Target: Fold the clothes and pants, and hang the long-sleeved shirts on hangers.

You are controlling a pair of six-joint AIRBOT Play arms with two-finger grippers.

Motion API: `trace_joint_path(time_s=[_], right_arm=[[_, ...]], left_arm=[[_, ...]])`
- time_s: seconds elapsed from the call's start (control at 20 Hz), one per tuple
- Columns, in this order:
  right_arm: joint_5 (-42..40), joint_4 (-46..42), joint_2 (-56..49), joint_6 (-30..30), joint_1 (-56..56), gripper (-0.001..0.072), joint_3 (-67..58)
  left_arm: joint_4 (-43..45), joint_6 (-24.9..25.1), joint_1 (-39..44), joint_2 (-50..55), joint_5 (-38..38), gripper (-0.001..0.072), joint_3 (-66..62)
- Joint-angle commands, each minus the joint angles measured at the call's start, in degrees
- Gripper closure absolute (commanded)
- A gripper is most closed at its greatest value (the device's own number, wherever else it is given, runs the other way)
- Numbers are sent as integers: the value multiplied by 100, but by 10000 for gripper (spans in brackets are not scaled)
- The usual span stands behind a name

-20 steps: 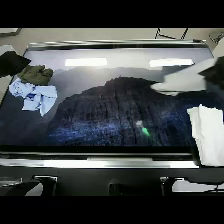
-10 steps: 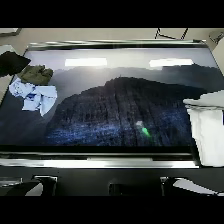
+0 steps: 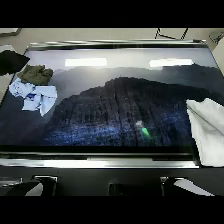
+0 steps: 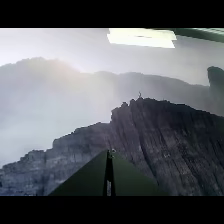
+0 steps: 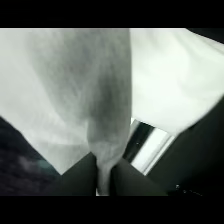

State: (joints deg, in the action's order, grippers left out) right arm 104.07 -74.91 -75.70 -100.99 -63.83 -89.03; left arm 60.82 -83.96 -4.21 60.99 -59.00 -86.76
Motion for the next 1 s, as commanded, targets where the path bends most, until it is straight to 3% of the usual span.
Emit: trace_joint_path(time_s=[0.0, 0.15, 0.2, 0.25, 0.3, 0.35, 0.45, 0.6, 0.7, 0.75, 0.85, 0.9, 0.95], right_arm=[[-704, -1381, 302, 177, -31, 674, 1453], [-1333, -1443, 343, 177, -31, 671, 2452], [-1491, -1460, 343, 129, -31, 615, 2691], [-1661, -1460, 343, 133, -31, 404, 2804], [-1838, -1451, 345, 212, -31, 109, 2793], [-1915, -1401, 343, 365, -31, 5, 2662], [-2249, -1040, 343, 496, -24, 11, 1976], [-3587, 426, 343, 920, 354, 12, 330], [-4474, 732, 343, 1067, 1239, 16, -509], [-4723, 673, 343, 1084, 1864, 16, -750], [-4618, 562, 304, 1043, 3139, 17, -793], [-4197, 389, 197, 968, 3716, 21, -743], [-3630, 267, 37, 953, 4203, 38, -634]], left_arm=[[0, 0, 2, -4, 4, 683, 2], [0, 0, 0, -4, 7, 683, 2], [0, 0, 2, -4, 4, 683, 2], [0, 0, 2, -4, 7, 683, 2], [0, 0, 0, 2, 11, 683, 2], [0, -2, 0, 13, 22, 684, 2], [-275, -63, 0, 17, 195, 684, -4], [-138, -44, 240, 129, 1058, 687, -284], [1165, -533, 573, 533, 1130, 688, -704], [1993, -984, 734, 839, 866, 688, -879], [3014, -1414, 955, 1443, -4, 685, -955], [3014, -1451, 966, 1727, -564, 655, -955], [2865, -1449, 970, 2031, -1303, 408, -955]])
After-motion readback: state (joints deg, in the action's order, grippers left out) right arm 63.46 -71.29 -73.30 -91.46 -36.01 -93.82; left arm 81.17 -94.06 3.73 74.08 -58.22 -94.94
